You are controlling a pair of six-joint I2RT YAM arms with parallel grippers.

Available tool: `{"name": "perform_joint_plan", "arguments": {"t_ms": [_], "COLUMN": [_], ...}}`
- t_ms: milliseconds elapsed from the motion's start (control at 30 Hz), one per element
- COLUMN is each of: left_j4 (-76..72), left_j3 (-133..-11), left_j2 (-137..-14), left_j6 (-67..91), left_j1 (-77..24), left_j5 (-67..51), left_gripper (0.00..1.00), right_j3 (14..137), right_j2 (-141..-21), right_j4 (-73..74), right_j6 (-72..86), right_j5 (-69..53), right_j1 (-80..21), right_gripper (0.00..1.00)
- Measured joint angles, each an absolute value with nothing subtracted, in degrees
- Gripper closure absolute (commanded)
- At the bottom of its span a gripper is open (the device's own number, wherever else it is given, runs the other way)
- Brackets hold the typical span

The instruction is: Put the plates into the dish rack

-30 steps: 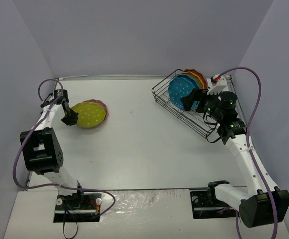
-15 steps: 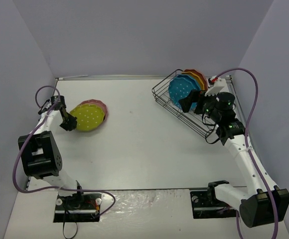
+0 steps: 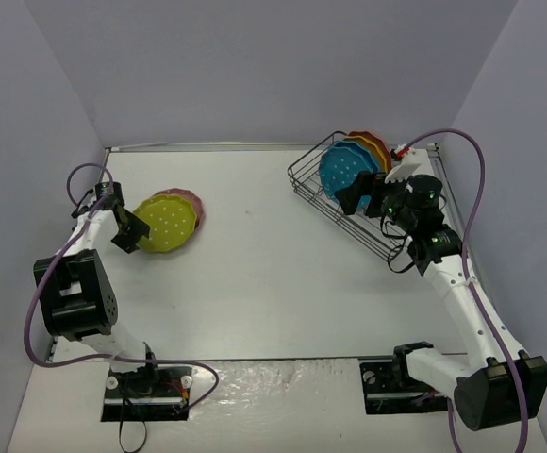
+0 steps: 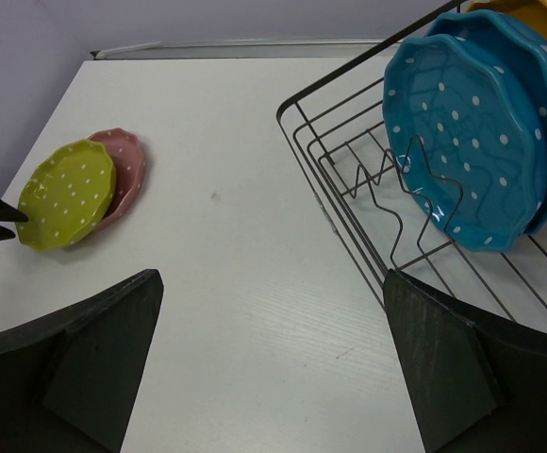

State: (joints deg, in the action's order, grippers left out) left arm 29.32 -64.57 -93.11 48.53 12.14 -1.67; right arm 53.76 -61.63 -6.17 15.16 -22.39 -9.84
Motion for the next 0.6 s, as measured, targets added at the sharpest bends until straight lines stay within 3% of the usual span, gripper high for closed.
{"name": "perform_joint_plan", "arguments": {"t_ms": [133, 300, 600], "left_j4": [27.96, 23.73, 5.64], "left_j3": [-63.12, -57.93, -44.11], "left_j2": [-91.24, -87.27, -80.38], "left_j6": [48.28, 47.03, 45.18], "left_j1": [12.47, 13.82, 18.82], "left_j5": [-1.97, -3.49, -13.37], "left_gripper": [0.26, 0.13, 0.10], "right_j3": [53.44, 53.32, 53.32], "right_j2": [-61.73, -61.77, -61.87], "right_j4": [-6.19, -6.18, -6.19], "right_j6": [15.16, 15.14, 15.14], "right_j5": [-23.02, -23.46, -24.48], "right_j1": [-9.86, -9.93, -10.22], "right_gripper": [0.00, 0.00, 0.00]}}
